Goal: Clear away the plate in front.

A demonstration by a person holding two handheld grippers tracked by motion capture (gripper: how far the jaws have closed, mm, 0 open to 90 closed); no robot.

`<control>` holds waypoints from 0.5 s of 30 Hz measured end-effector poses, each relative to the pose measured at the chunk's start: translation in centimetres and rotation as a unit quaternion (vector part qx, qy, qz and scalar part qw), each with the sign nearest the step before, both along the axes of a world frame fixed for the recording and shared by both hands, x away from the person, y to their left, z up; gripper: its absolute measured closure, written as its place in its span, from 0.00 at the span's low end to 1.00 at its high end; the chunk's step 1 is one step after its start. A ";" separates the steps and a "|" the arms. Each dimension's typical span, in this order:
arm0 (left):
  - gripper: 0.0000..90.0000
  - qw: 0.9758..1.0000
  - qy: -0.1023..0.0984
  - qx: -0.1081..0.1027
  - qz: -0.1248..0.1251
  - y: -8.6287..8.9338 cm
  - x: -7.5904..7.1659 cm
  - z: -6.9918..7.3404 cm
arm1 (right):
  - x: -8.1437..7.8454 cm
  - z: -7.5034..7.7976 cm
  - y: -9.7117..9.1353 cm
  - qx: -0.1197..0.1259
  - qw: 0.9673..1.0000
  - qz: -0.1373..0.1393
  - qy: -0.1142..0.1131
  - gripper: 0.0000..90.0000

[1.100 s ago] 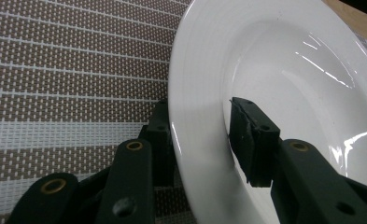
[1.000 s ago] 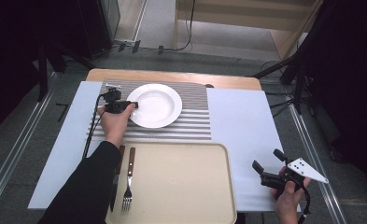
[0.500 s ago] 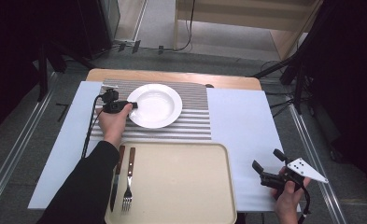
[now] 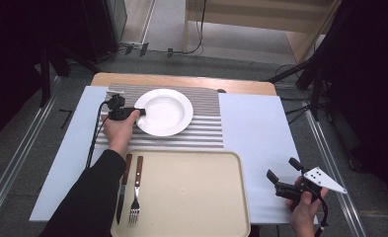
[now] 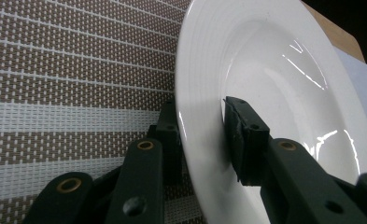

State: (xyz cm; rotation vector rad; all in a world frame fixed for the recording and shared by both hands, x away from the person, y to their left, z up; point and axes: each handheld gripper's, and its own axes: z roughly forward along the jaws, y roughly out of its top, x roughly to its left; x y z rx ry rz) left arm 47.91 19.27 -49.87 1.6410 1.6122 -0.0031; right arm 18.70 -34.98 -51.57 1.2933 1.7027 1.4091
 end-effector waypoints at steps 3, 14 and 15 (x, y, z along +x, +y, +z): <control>0.75 1.000 0.001 -0.012 -0.003 0.2 0.0 -0.1 | 0.0 0.0 0.0 0.000 1.000 0.000 0.001 0.00; 0.83 0.999 -0.007 -0.037 -0.034 -0.5 -0.4 0.0 | 0.0 0.0 0.1 -0.002 1.000 0.001 0.001 0.00; 0.84 0.999 -0.007 -0.040 -0.034 -0.6 -0.4 0.0 | 0.0 0.0 0.1 -0.002 1.000 0.001 0.001 0.00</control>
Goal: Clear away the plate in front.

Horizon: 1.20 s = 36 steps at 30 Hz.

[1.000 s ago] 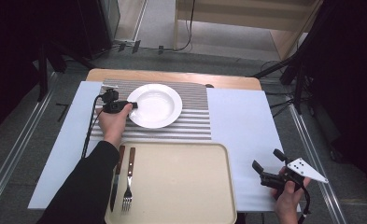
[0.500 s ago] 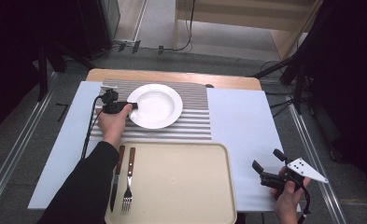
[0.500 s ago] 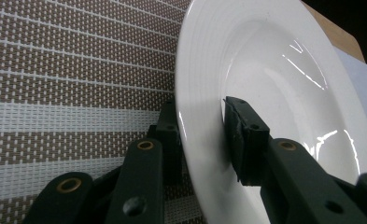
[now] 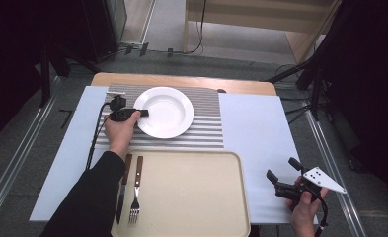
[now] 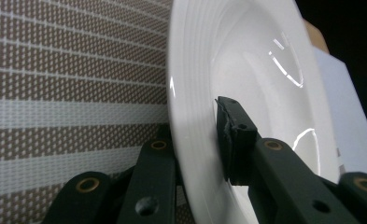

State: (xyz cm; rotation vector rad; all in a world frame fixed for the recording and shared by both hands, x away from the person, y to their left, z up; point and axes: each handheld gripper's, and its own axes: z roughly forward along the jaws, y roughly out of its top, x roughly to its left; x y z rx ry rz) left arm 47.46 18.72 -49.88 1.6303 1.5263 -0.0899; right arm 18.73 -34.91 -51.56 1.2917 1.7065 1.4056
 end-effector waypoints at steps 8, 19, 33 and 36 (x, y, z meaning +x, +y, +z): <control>0.87 1.000 -0.016 0.000 -0.007 -0.5 -0.3 0.7 | 0.0 0.0 0.0 0.001 1.000 0.000 0.000 0.00; 0.91 0.999 -0.041 0.022 -0.016 -1.5 -0.6 2.2 | -0.1 0.0 -0.1 0.002 1.000 -0.002 -0.003 0.00; 0.91 0.999 -0.032 0.018 -0.013 -1.3 -0.6 2.3 | -0.1 0.0 -0.1 0.004 1.000 -0.004 -0.006 0.00; 0.91 0.999 -0.034 0.019 -0.015 -1.3 -0.7 2.5 | -0.1 0.0 -0.1 0.003 1.000 -0.004 -0.006 0.00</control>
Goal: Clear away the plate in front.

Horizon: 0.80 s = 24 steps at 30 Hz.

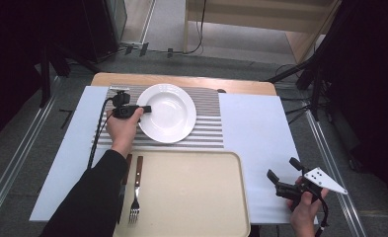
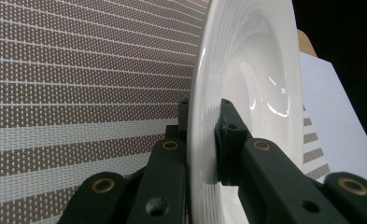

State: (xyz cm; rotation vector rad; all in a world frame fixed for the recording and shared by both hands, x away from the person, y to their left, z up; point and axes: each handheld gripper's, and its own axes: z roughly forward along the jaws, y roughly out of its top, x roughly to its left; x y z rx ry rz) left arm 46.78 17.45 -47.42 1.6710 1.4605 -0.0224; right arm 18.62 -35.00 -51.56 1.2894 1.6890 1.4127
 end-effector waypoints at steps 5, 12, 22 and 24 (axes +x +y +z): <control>0.91 1.000 -0.005 -0.011 0.002 0.1 -0.2 0.4 | 0.0 0.0 0.0 0.001 1.000 0.000 0.001 0.00; 0.91 1.000 -0.011 -0.016 -0.003 0.2 -0.5 1.0 | 0.0 0.0 0.0 0.000 1.000 -0.001 0.000 0.00; 0.91 0.999 -0.018 -0.026 -0.015 0.2 -1.4 1.5 | 0.0 0.0 0.1 -0.001 1.000 0.000 0.001 0.00; 0.91 0.999 -0.019 -0.030 -0.018 0.2 -1.5 1.6 | 0.0 0.0 0.1 -0.001 1.000 0.000 0.001 0.00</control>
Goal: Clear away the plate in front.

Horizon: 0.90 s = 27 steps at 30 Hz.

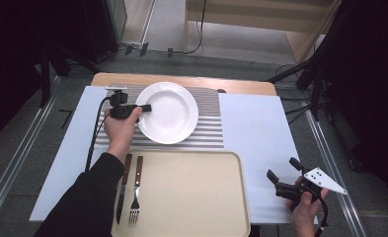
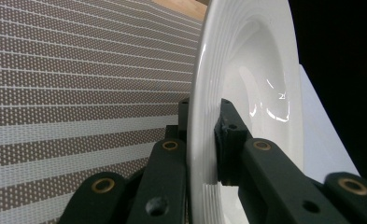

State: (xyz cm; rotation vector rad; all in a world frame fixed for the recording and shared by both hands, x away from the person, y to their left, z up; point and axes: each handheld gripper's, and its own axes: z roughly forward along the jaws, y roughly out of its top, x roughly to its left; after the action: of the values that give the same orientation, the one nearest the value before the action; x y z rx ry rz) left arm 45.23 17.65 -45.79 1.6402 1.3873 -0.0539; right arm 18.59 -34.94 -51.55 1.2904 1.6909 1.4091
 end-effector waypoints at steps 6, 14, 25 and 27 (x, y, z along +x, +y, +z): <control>0.91 1.000 -0.003 -0.001 -0.007 0.0 -0.7 0.6 | 0.0 0.0 0.0 -0.001 1.000 0.000 -0.001 0.00; 0.91 1.000 -0.010 -0.010 -0.018 0.4 -1.8 1.0 | 0.0 0.0 0.1 -0.003 1.000 0.000 -0.001 0.00; 0.91 0.999 -0.011 -0.020 -0.034 0.3 -3.5 0.9 | 0.0 0.0 0.1 -0.005 1.000 0.000 0.000 0.00; 0.91 0.999 -0.011 -0.023 -0.037 0.2 -3.7 0.9 | 0.0 0.0 0.1 -0.005 1.000 0.000 -0.001 0.00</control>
State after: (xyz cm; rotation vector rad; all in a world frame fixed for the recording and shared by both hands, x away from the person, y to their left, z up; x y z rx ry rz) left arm 41.50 17.89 -44.92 1.6490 1.2985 -0.1095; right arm 18.58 -34.81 -51.54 1.2836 1.6946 1.3993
